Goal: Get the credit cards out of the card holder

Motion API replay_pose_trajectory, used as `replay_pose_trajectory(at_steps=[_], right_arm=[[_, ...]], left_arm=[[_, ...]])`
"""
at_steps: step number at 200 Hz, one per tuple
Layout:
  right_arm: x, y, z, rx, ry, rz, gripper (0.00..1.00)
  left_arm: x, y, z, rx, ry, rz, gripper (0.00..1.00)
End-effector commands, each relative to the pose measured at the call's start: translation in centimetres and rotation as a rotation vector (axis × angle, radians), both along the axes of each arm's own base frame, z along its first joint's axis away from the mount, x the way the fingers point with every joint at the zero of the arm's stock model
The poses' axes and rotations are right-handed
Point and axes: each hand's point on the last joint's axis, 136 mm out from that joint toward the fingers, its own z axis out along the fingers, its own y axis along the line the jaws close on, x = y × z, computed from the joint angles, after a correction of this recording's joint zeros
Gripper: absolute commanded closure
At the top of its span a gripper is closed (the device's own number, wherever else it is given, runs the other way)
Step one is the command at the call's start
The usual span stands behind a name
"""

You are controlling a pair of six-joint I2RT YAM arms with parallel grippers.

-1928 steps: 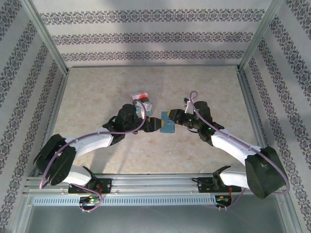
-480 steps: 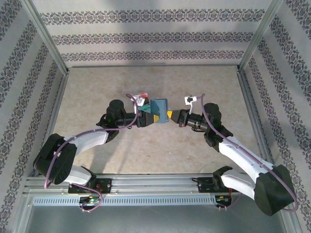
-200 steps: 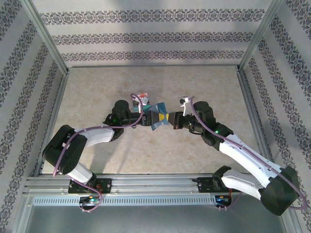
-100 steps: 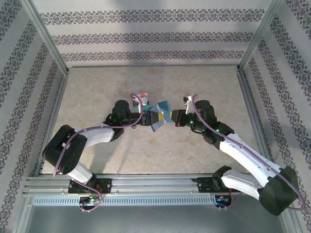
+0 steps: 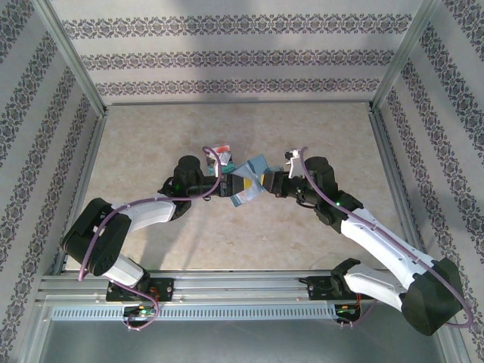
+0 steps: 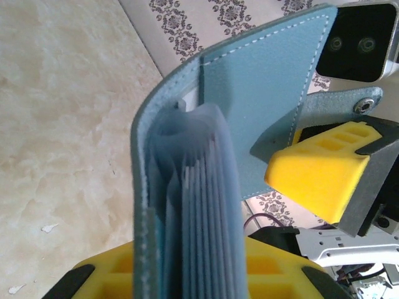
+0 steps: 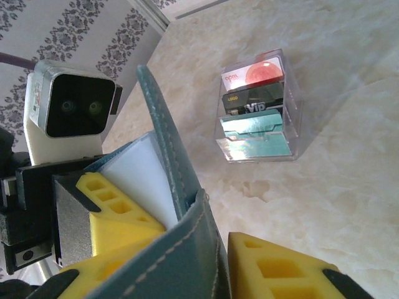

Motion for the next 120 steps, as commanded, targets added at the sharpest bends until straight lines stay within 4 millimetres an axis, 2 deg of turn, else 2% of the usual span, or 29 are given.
replay_pose_trajectory(at_steps=[1, 16, 40, 50, 68, 78, 102, 120], right_arm=[[-0.5, 0.8, 0.4, 0.011, -0.045, 0.066, 0.64], [-0.7, 1.0, 0.4, 0.005, -0.053, 0.088, 0.59], [-0.7, 1.2, -0.3, -0.009, -0.040, 0.097, 0.60], [-0.7, 1.3, -0.6, -0.013, -0.036, 0.099, 0.66], [-0.3, 1.1, -0.8, -0.017, -0.025, 0.069, 0.91], [0.1, 0.7, -1.0, -0.024, -0.019, 0.034, 1.00], [1.3, -1.0, -1.9, -0.026, 0.019, -0.070, 1.00], [1.6, -1.6, -2.4, -0.005, 0.047, -0.101, 1.00]], left_arm=[[-0.8, -0.5, 3.2, -0.053, -0.083, -0.048, 0.81], [-0.9, -0.5, 3.4, -0.061, -0.087, -0.051, 0.81], [-1.1, -0.6, 3.9, -0.081, -0.089, -0.066, 0.80], [-1.3, -0.6, 4.0, -0.090, -0.089, -0.074, 0.77], [-1.4, -0.7, 4.0, -0.099, -0.081, -0.080, 0.68], [-1.5, -0.6, 3.8, -0.104, -0.075, -0.084, 0.63], [-1.8, -0.4, 3.4, -0.117, -0.055, -0.092, 0.57], [-1.9, -0.3, 3.3, -0.121, -0.052, -0.092, 0.53]])
